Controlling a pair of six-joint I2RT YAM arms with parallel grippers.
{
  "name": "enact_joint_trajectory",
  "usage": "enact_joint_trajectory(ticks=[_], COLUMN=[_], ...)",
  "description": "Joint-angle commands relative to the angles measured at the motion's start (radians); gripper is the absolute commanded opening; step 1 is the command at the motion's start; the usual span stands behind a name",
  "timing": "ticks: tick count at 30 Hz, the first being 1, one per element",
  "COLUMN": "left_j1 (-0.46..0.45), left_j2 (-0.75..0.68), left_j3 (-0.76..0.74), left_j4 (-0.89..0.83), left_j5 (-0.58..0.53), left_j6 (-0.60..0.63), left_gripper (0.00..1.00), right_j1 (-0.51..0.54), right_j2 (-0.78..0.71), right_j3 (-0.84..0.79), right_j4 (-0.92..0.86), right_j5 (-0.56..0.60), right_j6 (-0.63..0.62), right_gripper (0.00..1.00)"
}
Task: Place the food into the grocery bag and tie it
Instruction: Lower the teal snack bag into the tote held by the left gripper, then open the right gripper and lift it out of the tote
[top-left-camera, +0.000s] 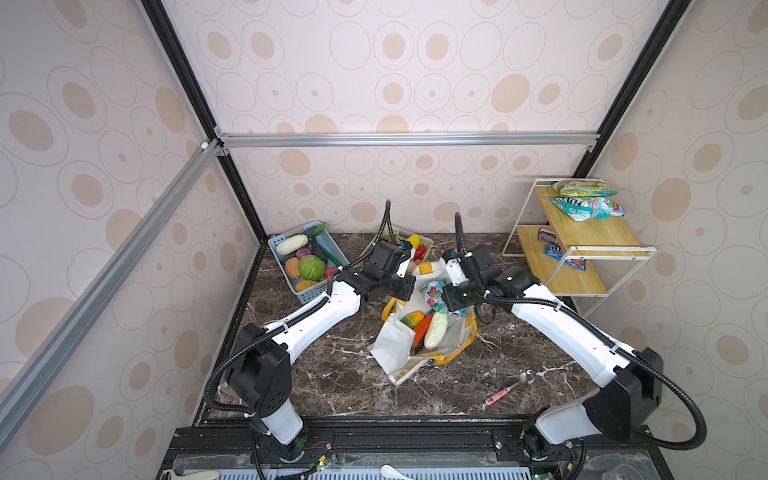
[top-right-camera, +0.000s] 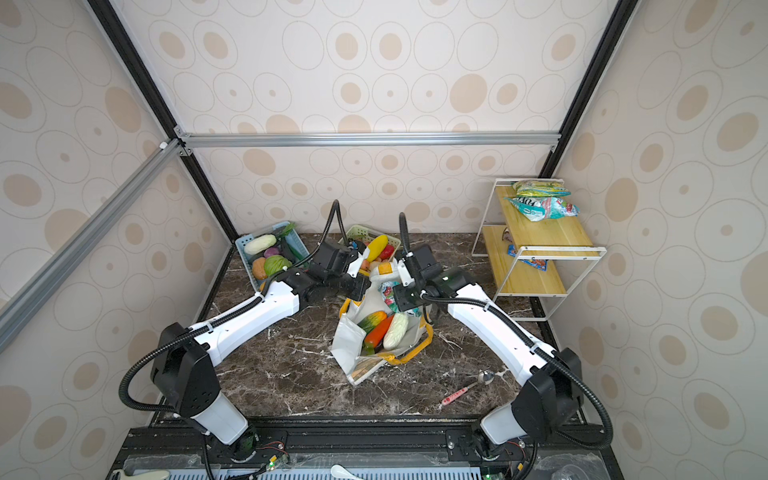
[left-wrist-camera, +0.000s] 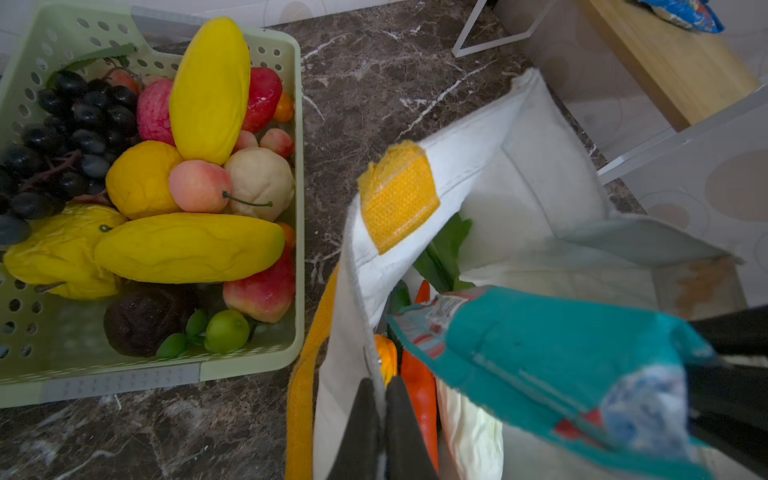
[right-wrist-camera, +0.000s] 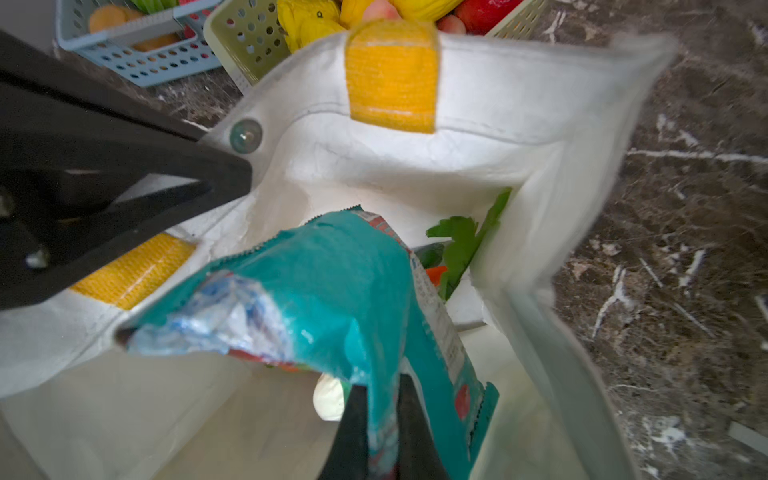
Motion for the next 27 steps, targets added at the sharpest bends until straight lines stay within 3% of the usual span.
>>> enact_joint_trajectory(ticks=[1, 5, 9, 14, 17, 19, 23, 27], left_j1=[0.002, 0.001, 0.003, 0.002, 0.002, 0.001, 0.002, 0.001], left_j2=[-0.006, -0.020, -0.024, -0.023, -0.026, -0.023, -0.024, -0.019], left_j3=[0.050, 0.035, 0.031, 0.023, 0.012, 0.010, 0.007, 0.016], left_j4=[0.003, 0.012, 0.006, 0.017, 0.029, 0.033, 0.033, 0.027], left_j5=[0.015, 0.018, 0.017, 0.024, 0.027, 0.033, 0.031, 0.024], left_j6=[-0.016, -0.023, -0.020, -0.023, -0.030, -0.032, -0.031, -0.029], left_gripper=[0.00, 0.00, 0.00, 0.00, 0.00, 0.00, 0.00, 0.00], right_j1=[0.052, 0.098, 0.106, 0.132, 0.137, 0.139, 0.138, 0.128], right_j2=[0.044, 0.123, 0.129, 0.107, 0.128, 0.134, 0.108, 0.051], right_j3=[0.046, 0.087, 0.090, -0.023, -0.061, -0.093, -0.131, -0.103], right_j4=[-0.056, -0.125, -0.110, 0.095, 0.104, 0.110, 0.133, 0.125], right_j5=[0.275, 0.502, 0.600, 0.556, 0.496, 0.423, 0.274, 0.198], right_j6=[-0.018, 0.032, 0.016, -0.067, -0.035, -0.035, -0.032, -0.022], right_gripper=[0.01, 0.02, 0.04, 0.07, 0.14, 0.21, 0.44, 0.57])
